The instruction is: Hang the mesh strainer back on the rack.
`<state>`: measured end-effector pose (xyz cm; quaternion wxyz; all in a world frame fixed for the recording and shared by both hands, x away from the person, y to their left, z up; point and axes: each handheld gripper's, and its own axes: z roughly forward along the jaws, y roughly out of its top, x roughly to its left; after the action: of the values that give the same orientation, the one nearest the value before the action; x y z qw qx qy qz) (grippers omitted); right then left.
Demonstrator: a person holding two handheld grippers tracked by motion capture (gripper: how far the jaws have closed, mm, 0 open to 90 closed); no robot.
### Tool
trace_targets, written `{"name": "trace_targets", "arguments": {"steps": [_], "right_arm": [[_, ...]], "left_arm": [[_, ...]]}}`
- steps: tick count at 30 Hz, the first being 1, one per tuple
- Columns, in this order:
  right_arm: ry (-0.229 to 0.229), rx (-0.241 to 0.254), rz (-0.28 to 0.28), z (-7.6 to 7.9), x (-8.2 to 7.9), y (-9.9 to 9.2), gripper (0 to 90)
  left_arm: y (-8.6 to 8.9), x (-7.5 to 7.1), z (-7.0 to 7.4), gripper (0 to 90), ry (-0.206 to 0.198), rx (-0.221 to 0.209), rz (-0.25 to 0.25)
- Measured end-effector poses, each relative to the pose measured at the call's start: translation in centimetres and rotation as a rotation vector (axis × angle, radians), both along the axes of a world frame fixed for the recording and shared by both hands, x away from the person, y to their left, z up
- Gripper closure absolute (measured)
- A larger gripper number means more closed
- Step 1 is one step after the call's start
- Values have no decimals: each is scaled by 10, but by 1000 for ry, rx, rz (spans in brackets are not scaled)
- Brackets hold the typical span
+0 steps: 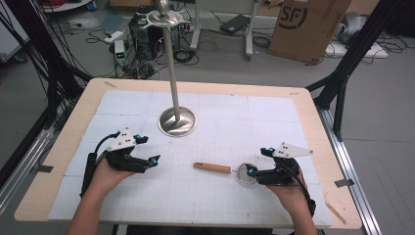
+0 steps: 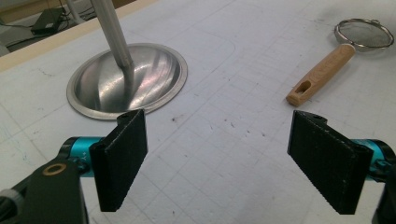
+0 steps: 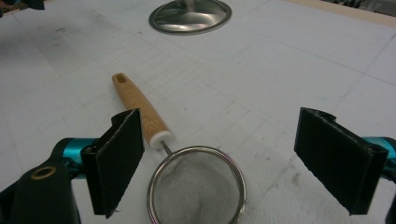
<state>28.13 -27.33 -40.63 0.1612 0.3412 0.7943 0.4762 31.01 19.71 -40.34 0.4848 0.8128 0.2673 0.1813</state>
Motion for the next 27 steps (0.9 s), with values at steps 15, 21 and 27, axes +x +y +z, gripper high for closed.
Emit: {"name": "trace_targets", "arguments": {"steps": [15,21,27], "right_arm": [[26,-91,120,5,19,37,198],[60,-135,148,3,26,50,198],[102,-206,198,-3,28,64,226]], "left_arm": [[-1,0,0,207,9,-13,-9],[1,0,1,206,3,-16,-3],[0,-1,2,206,0,-24,0]]}}
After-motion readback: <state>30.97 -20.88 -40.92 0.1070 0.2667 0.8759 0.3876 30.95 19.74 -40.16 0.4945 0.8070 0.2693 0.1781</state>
